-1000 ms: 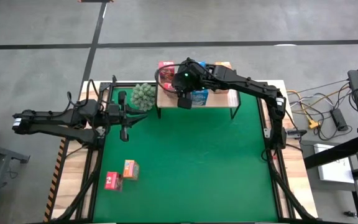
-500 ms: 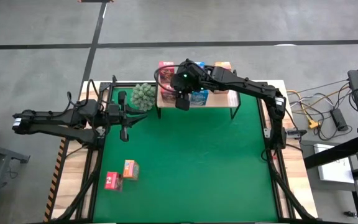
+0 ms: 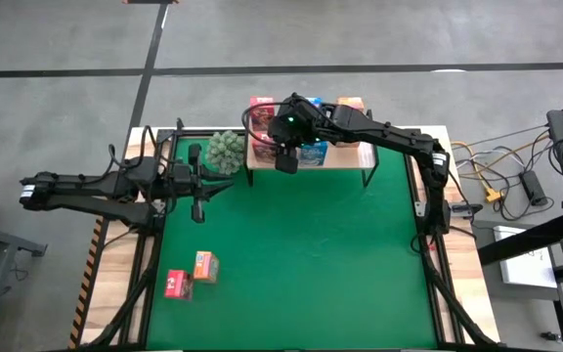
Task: Stack cereal on shelf
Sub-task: Put the top red cereal box on the shelf aligned with the other red cereal box
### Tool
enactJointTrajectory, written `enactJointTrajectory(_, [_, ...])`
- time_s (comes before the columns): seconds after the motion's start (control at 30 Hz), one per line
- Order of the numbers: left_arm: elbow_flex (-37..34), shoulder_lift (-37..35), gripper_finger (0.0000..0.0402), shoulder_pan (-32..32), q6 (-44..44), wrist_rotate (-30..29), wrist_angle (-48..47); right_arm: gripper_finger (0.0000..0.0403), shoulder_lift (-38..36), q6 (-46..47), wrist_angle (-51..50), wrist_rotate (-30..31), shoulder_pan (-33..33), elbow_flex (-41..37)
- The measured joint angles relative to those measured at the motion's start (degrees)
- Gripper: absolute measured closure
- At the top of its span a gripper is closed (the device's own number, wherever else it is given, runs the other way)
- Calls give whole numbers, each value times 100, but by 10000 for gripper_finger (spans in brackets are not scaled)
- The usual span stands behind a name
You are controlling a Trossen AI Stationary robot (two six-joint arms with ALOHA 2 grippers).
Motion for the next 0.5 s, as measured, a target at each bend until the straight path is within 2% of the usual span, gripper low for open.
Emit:
enactJointTrajectory(0.37, [0,0,363,-1,0,0,50,236,-2,43,83,18,0,-2])
enactJointTrajectory(0.5, [0,1,363,-2,0,0,71,218,-9,135,72,28,0,-39])
